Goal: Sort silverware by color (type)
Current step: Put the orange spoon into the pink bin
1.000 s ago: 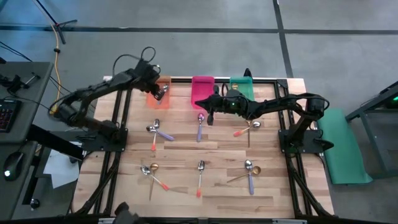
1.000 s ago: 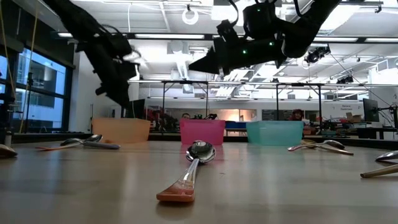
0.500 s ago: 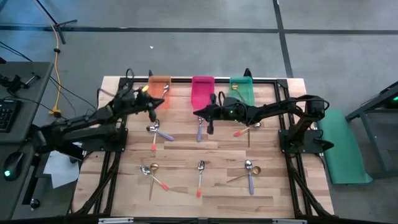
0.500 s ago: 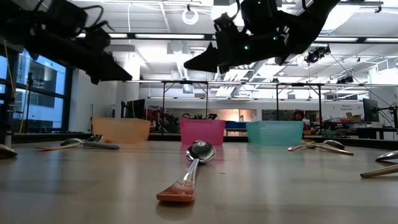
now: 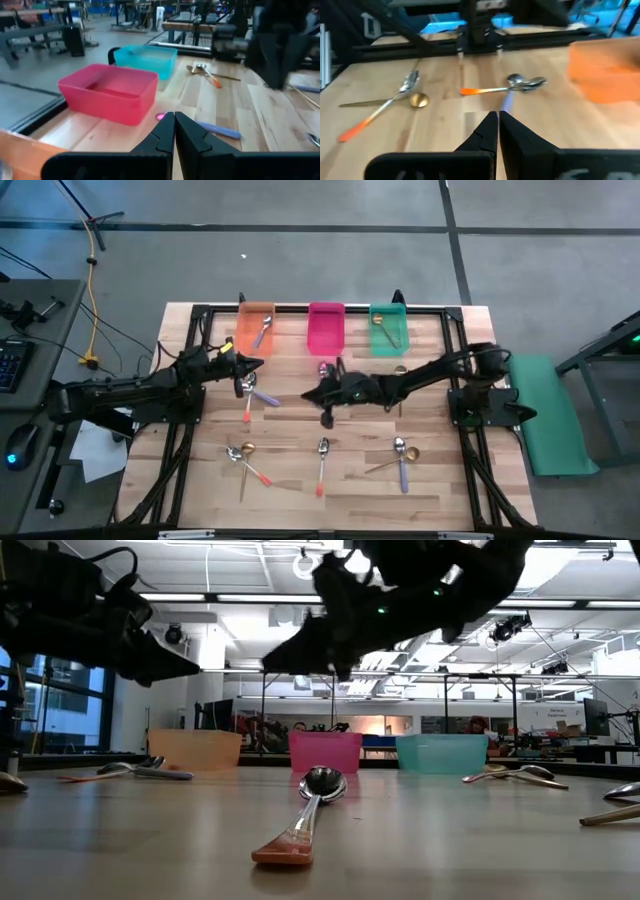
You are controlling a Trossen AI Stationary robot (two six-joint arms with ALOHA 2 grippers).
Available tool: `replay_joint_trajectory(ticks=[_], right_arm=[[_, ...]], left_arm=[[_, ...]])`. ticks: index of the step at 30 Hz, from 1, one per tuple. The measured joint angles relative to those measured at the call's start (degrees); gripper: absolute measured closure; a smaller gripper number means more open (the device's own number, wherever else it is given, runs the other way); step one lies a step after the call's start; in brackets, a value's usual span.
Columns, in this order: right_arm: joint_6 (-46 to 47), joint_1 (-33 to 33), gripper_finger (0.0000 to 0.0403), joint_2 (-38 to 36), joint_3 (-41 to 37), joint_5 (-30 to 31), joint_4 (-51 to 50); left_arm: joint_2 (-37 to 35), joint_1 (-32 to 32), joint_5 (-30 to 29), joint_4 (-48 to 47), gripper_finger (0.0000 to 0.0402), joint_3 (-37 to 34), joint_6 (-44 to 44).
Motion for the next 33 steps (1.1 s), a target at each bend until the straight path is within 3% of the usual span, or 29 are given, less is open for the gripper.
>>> replay_joint_trajectory(ticks=[6, 13, 17, 22, 27, 33], right_arm=[[2.0, 3.7, 0.0384, 9.0, 12.2, -0.1, -5.2], [10.4, 6.1, 0.031, 21.8, 26.8, -6.2, -8.9], [15.0, 7.1, 0.0276, 28.5, 36.8, -7.4, -17.6], [17.6, 9.4, 0.0261, 35.5, 49.3, -7.3, -28.9], [17.5, 12.1, 0.0261, 39.8, 57.2, -4.0, -32.9], [17.5, 12.8, 0.0261, 40.7, 59.2, 2.7, -32.7]], left_arm=[[0.1, -0.4, -0.1, 0.3, 0.0397, 0.0, 1.7], [0.1, -0.4, -0.3, 0.0, 0.0397, 0.0, 2.5], [0.1, -0.4, -0.3, -0.1, 0.0397, 0.0, 2.2], [0.1, -0.4, -0.3, -0.3, 0.0397, 0.0, 1.6], [0.1, -0.4, -0.3, -0.5, 0.0397, 0.0, 1.9], [0.1, -0.4, -0.3, -1.2, 0.0397, 0.0, 1.9]])
